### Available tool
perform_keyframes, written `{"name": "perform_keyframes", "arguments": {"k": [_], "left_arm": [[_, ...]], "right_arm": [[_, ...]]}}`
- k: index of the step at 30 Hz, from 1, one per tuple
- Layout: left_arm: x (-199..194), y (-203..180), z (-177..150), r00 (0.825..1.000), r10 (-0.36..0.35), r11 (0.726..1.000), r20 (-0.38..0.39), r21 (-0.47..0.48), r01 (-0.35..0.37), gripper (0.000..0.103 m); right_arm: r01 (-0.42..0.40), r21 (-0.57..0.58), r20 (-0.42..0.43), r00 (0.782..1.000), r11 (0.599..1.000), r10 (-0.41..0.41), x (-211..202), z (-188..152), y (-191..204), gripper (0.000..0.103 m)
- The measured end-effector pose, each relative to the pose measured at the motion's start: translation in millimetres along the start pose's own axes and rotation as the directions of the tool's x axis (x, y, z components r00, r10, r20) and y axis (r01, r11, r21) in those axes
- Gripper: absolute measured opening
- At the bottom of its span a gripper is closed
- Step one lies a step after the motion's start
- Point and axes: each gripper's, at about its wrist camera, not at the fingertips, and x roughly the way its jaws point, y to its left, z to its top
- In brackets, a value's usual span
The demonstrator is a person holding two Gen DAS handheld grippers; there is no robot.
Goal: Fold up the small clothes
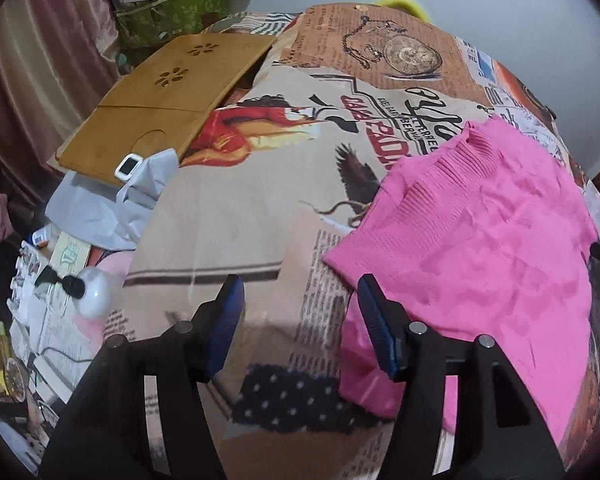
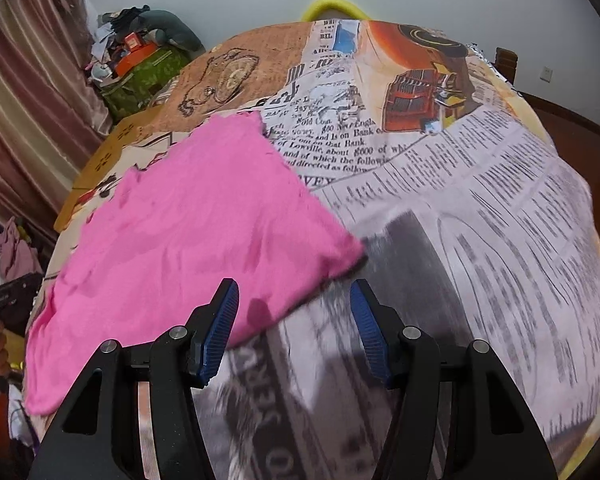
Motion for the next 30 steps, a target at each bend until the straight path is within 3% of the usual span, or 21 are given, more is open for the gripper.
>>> {"name": "perform_keyframes", "arguments": {"k": [6,10,13,22,30], "left_arm": [[14.6,-20.7,16.7,1.000,0.000,0.999,-0.001,0.054,0.000,0.067],[20.0,-29.7,24.3,1.000,-0.003,0.997,-0.003,0.071,0.004,0.067],[20.6,-34.0,27.3,1.000,-0.021,0.997,-0.002,0.070,0.021,0.067],[22.5,-43.1,31.5,0.999,-0.044,0.996,-0.002,0.081,0.044,0.068],[15.9,-43.7,32.5,0.998,-0.051,0.994,0.025,0.097,0.049,0.069]], "right_arm": [[0.008,-0.020,0.031,1.000,1.000,-0.008,14.1,4.8,5.6,0.053],[0.044,-0.059,0.043,0.998,0.997,-0.042,14.3,10.4,3.5,0.018],[0.010,-0.050,0.033,0.999,0.999,-0.008,9.2,13.9,-4.5,0.009],[0.116,-0.169,0.082,0.991,0.979,-0.103,-5.6,48.3,4.1,0.008],[0.205,-0.211,0.071,0.978,0.956,-0.194,17.3,91.9,-1.4,0.008]]}}
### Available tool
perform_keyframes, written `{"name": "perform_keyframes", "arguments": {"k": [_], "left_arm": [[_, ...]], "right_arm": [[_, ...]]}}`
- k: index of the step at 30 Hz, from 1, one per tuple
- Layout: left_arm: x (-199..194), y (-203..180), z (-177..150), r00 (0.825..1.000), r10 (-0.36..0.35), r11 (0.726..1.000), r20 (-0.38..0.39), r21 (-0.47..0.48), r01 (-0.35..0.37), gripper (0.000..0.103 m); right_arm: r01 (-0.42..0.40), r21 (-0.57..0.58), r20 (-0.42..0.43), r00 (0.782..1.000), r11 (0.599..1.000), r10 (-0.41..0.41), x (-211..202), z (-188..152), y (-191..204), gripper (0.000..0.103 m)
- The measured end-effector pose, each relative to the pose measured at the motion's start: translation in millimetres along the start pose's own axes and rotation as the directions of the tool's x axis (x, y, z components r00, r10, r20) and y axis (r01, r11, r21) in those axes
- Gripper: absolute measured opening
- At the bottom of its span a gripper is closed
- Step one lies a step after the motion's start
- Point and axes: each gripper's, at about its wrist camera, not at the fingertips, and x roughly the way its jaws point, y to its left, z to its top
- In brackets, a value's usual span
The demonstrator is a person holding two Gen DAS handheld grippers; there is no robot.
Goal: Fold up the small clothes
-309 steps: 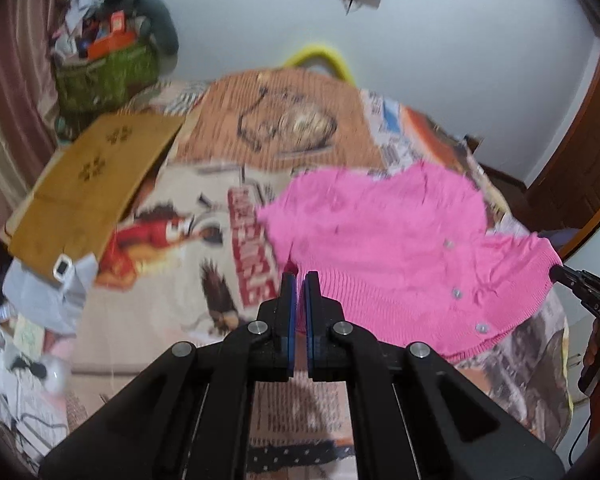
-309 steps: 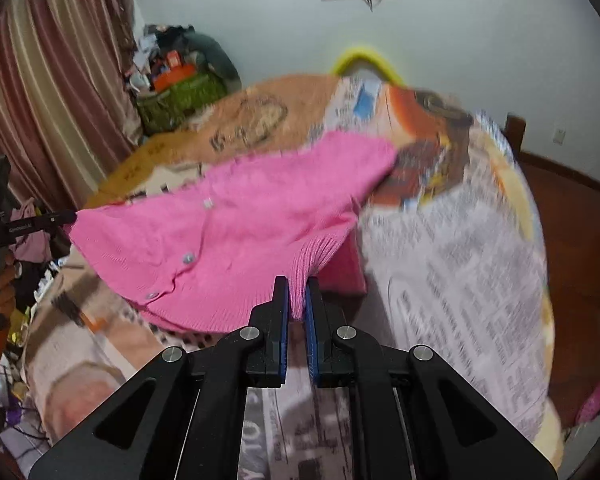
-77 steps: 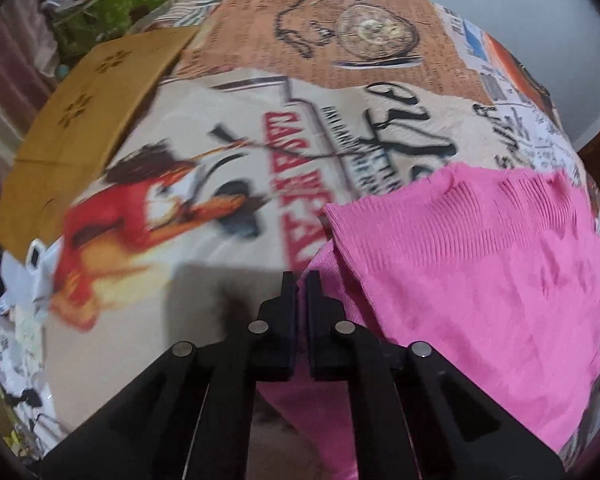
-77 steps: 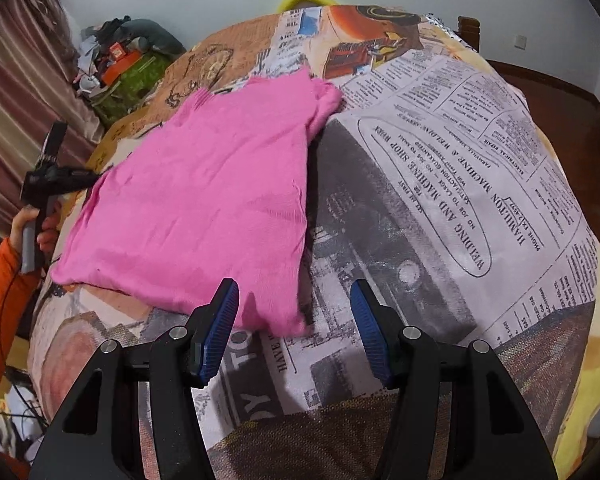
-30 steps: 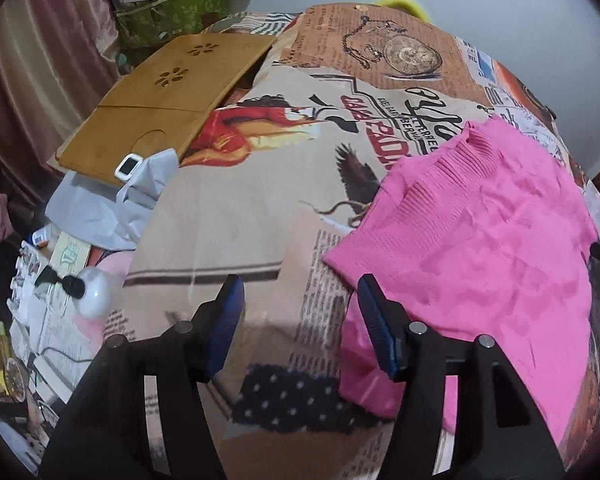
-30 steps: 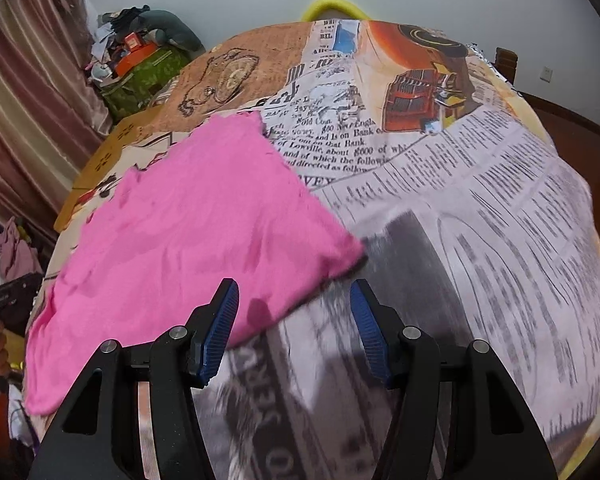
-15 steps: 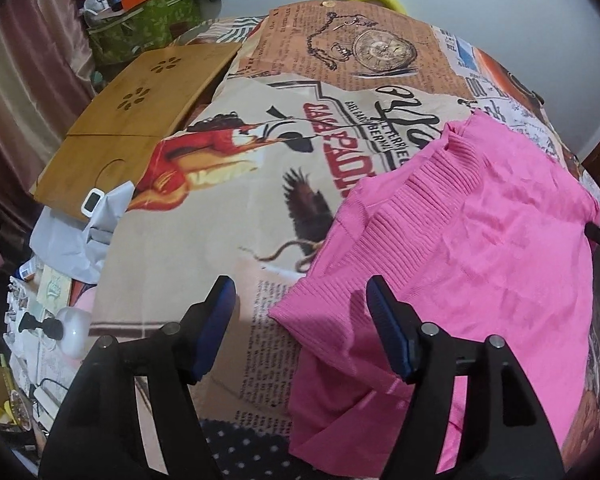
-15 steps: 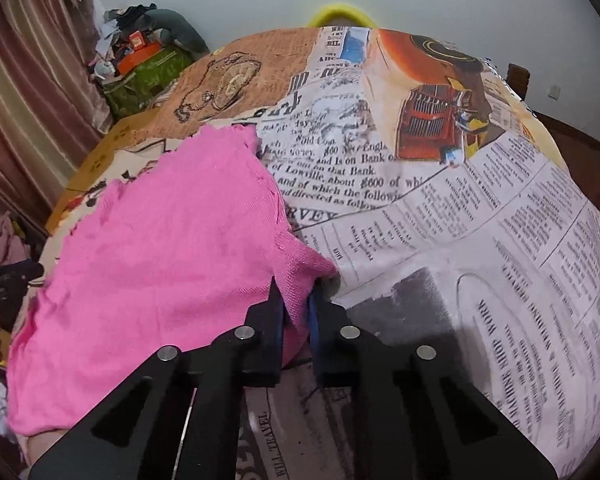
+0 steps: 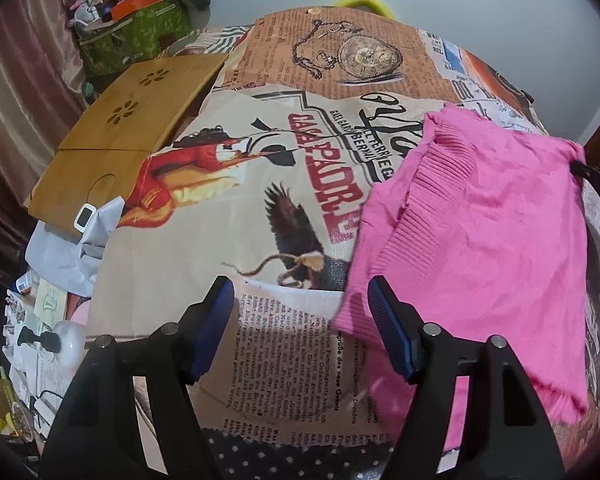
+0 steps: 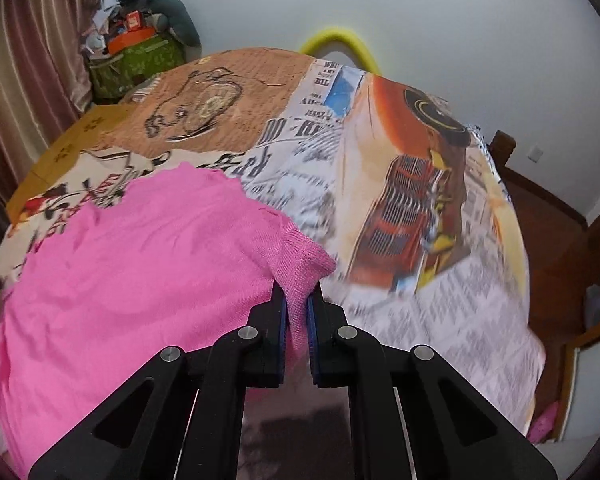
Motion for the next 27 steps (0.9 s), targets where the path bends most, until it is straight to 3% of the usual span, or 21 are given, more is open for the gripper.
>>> {"name": "perform_keyframes", "arguments": {"k": [10,13,17,20,27], "left_arm": [[3.7,-8.2,3.7,0.997,-0.070,0.998,-0.012,0.007,0.070,0.070],[7.2,-18.0,5.2,0.997,-0.075,0.997,-0.022,0.033,0.076,0.070],[9.0,-29.0,4.9,0.996,-0.086,0.995,-0.032,0.052,0.088,0.070],[7.0,-32.9,1.4,0.995,-0.096,0.994,-0.036,0.057,0.098,0.070],[14.6,-31.9,-9.4,0.991,-0.106,0.993,-0.086,0.048,0.110,0.070]], "right_arm": [[0.001,-0.017,0.040,0.999,1.000,0.000,28.8,53.9,15.4,0.009],[-0.045,0.024,-0.009,0.999,0.999,0.045,34.6,56.3,21.7,0.012],[-0.129,0.055,-0.002,0.992,0.990,0.129,16.8,34.5,34.1,0.049],[-0.148,0.005,0.016,0.989,0.989,0.148,-7.4,9.5,46.0,0.050],[-0.243,0.060,-0.003,0.970,0.968,0.243,-54.9,-59.6,56.5,0.056]]}}
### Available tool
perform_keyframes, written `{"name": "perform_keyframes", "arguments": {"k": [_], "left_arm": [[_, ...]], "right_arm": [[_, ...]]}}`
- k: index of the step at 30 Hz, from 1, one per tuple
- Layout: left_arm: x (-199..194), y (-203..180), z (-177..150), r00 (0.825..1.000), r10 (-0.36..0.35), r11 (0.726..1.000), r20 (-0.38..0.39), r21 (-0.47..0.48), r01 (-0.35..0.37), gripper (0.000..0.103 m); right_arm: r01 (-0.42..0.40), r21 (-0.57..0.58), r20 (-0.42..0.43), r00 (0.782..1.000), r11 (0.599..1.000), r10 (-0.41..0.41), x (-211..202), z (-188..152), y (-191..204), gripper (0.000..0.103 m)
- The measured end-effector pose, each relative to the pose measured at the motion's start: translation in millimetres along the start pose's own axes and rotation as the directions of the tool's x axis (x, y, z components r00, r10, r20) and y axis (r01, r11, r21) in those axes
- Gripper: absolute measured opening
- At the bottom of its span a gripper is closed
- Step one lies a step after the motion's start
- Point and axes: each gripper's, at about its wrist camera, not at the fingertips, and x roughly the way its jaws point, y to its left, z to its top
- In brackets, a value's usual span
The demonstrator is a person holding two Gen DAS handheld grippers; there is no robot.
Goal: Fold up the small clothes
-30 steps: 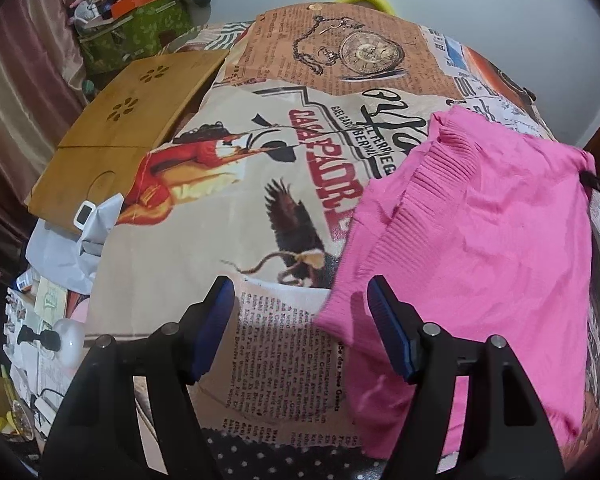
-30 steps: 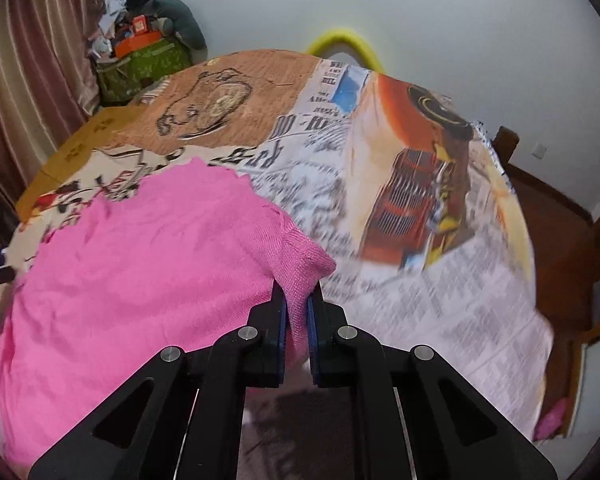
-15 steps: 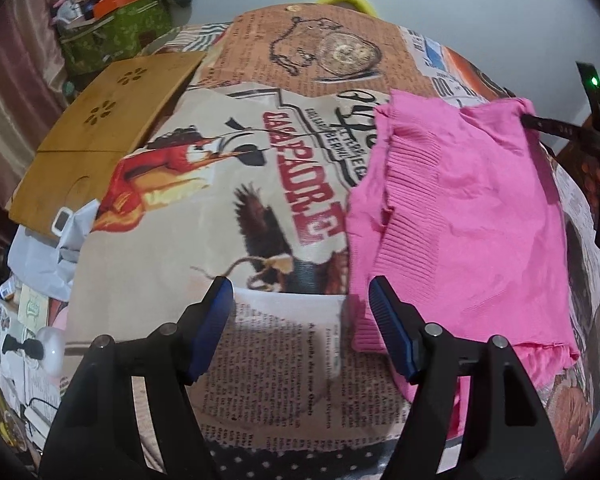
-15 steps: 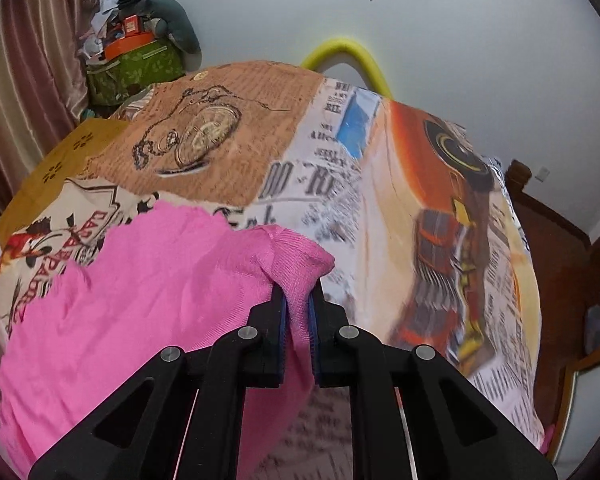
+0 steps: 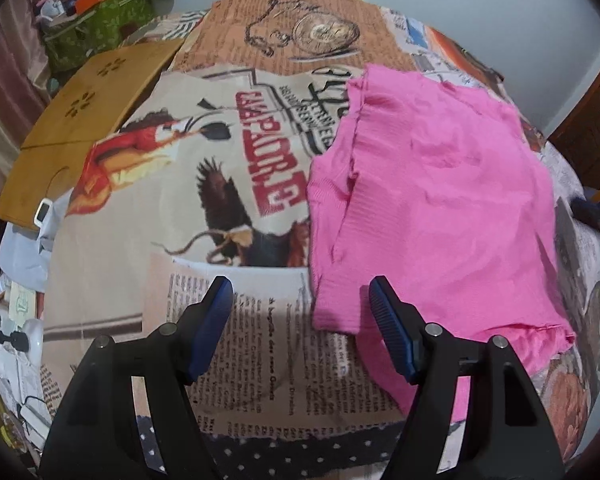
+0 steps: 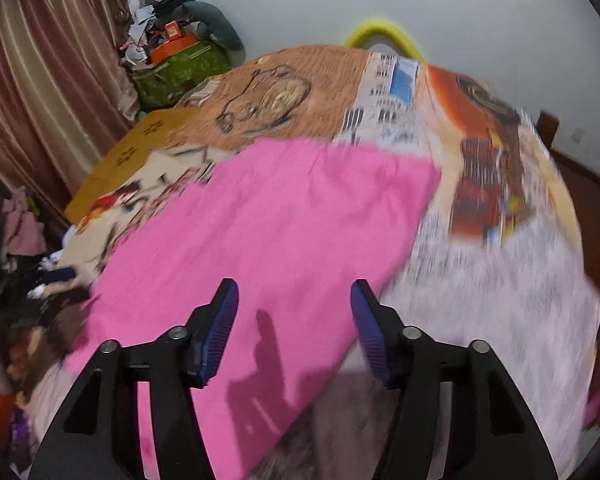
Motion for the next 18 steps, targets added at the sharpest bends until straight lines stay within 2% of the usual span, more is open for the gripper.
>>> {"name": "perform_keyframes", "arguments": {"k": [5,9,12,16,18], "left_arm": [[9.4,3.5,-3.0,0.999,-0.020,1.000,-0.042,-0.003,0.020,0.070],[11.8,3.6,-1.4,0.998,-0.034,0.999,-0.050,-0.010,0.033,0.070],[16.3,3.4,1.3,0.995,-0.076,0.997,-0.069,-0.029,0.075,0.059],[20.6,1.3,7.5,0.992,-0.108,0.993,-0.066,-0.047,0.105,0.044],[22.9,-0.8,11.4,0.990,-0.129,0.990,-0.061,-0.056,0.126,0.031]], "right_arm": [[0.021,-0.004,-0.031,0.999,1.000,-0.022,-5.4,-44.3,11.7,0.056],[-0.014,0.059,-0.076,0.997,0.998,0.018,5.4,-58.1,7.5,0.056],[-0.006,0.072,-0.102,0.995,0.997,0.013,16.6,-58.4,4.9,0.056],[-0.067,0.110,-0.105,0.991,0.992,0.079,27.0,-55.8,3.8,0.056],[-0.086,0.096,-0.106,0.990,0.992,0.097,30.1,-55.7,8.6,0.042]]}}
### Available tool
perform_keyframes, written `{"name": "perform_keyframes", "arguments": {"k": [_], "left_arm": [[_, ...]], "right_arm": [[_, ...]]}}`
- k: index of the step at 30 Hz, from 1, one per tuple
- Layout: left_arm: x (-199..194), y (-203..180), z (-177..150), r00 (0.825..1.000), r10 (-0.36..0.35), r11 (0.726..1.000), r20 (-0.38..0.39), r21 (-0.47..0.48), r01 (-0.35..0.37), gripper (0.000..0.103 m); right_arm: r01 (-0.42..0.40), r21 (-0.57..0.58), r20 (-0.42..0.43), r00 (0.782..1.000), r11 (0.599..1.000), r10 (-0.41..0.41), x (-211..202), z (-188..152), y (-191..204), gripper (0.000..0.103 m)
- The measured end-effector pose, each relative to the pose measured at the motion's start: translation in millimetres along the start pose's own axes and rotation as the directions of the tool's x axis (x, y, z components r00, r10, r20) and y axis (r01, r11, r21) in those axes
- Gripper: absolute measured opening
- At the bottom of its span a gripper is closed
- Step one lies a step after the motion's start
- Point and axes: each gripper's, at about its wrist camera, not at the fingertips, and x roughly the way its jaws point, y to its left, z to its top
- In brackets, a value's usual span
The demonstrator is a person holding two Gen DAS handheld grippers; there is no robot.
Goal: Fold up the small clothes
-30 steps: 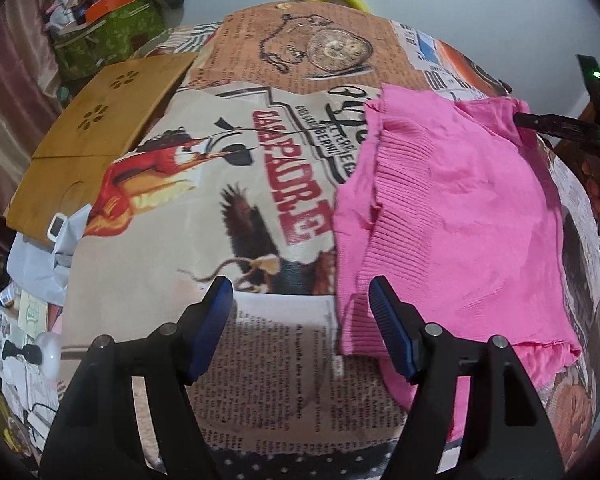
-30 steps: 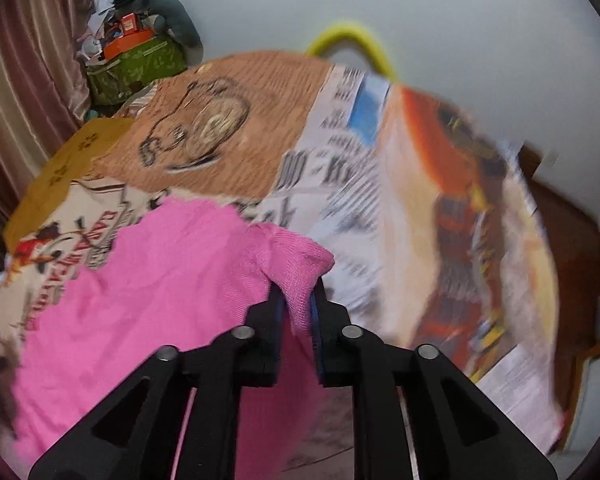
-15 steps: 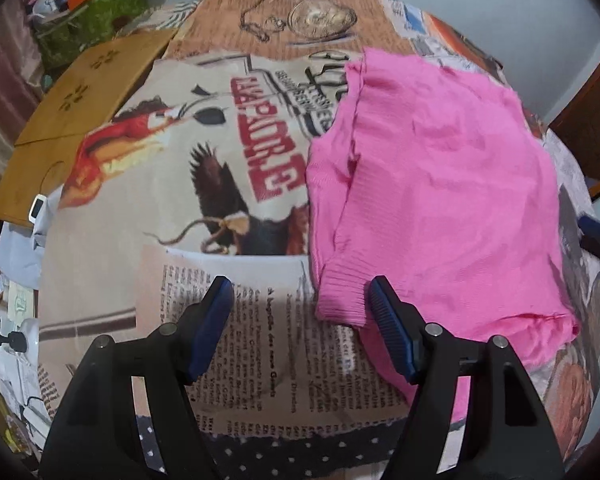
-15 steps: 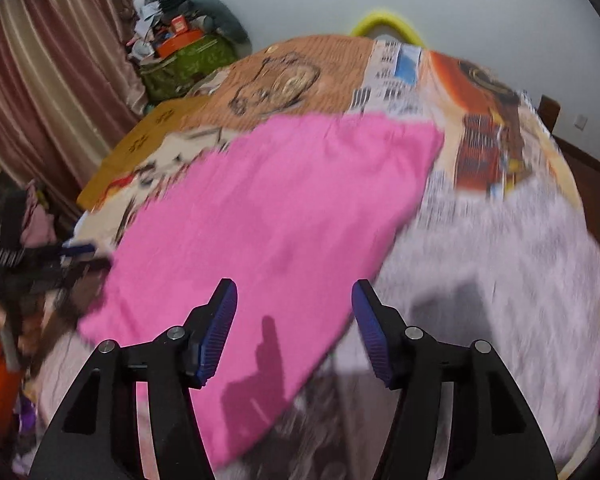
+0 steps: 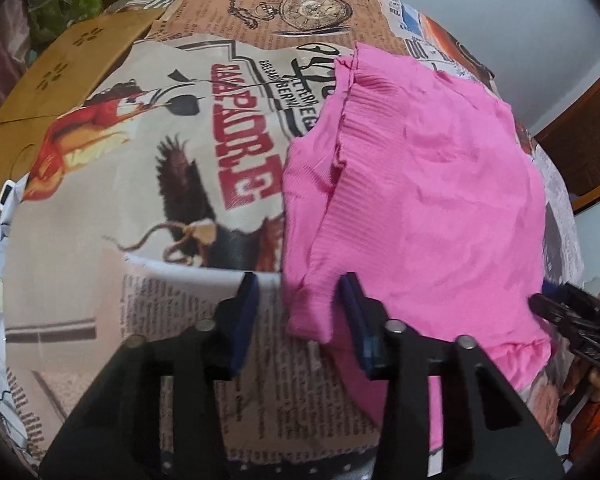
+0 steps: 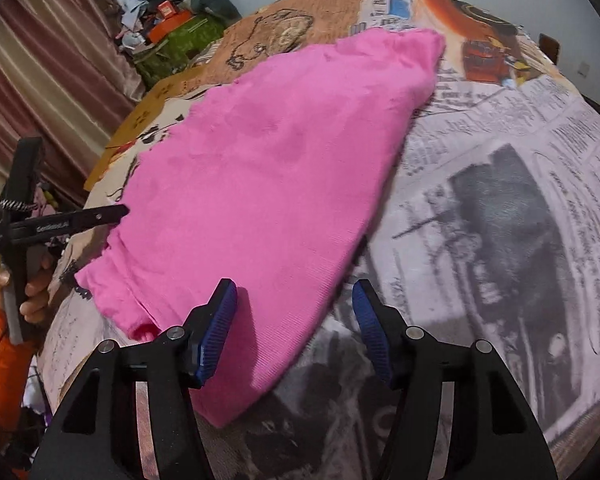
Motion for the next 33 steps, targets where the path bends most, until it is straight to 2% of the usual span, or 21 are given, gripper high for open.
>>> {"name": "perform_keyframes", "arguments": {"k": [1,2,4,7,10,18,23,29,33], "left_arm": [[0.7,-0.1,1.4,1.000,-0.024,1.000,0.001,-0.007,0.024,0.018],[1.5,1.1,2.8,0.998,-0.055,0.998,-0.005,-0.025,0.055,0.013],[1.7,1.2,3.8,0.998,-0.059,0.997,-0.009,-0.045,0.059,0.011],[-2.0,-3.3,0.0,0.999,-0.045,0.998,-0.008,-0.036,0.045,0.010],[-9.3,-14.5,-9.9,1.000,-0.017,1.000,-0.007,0.003,0.017,0.010],[-25.8,-52.3,-44.0,0.999,-0.042,0.996,-0.010,0.080,0.042,0.010],[-34.0,-71.5,-56.5,1.000,-0.023,0.991,-0.001,0.130,0.023,0.010],[-42.9,-68.7,-60.6,0.999,0.040,0.990,0.029,0.135,-0.044,0.010],[-48.7,-65.7,-60.5,0.998,0.066,0.986,0.019,0.150,-0.068,0.010]], "right_arm": [[0.009,-0.005,-0.003,1.000,1.000,-0.009,1.7,-1.0,2.0,0.027],[0.021,-0.007,-0.004,1.000,1.000,-0.021,3.2,0.1,2.2,0.015],[0.014,-0.013,-0.001,1.000,1.000,-0.014,2.8,-0.7,1.4,0.007],[0.002,-0.018,0.005,1.000,1.000,-0.002,0.1,-3.0,-1.8,0.005],[0.022,-0.039,0.010,1.000,0.999,-0.022,-8.1,-6.9,-6.7,0.004],[0.079,-0.046,0.034,0.996,0.996,-0.077,-33.6,-15.6,-26.8,0.004],[0.097,-0.033,0.041,0.995,0.995,-0.096,-46.5,-21.5,-37.7,0.003],[0.091,-0.029,0.069,0.994,0.995,-0.089,-66.9,-34.0,-34.7,0.003],[0.083,-0.042,0.094,0.993,0.996,-0.079,-78.0,-35.8,-26.5,0.003]]}}
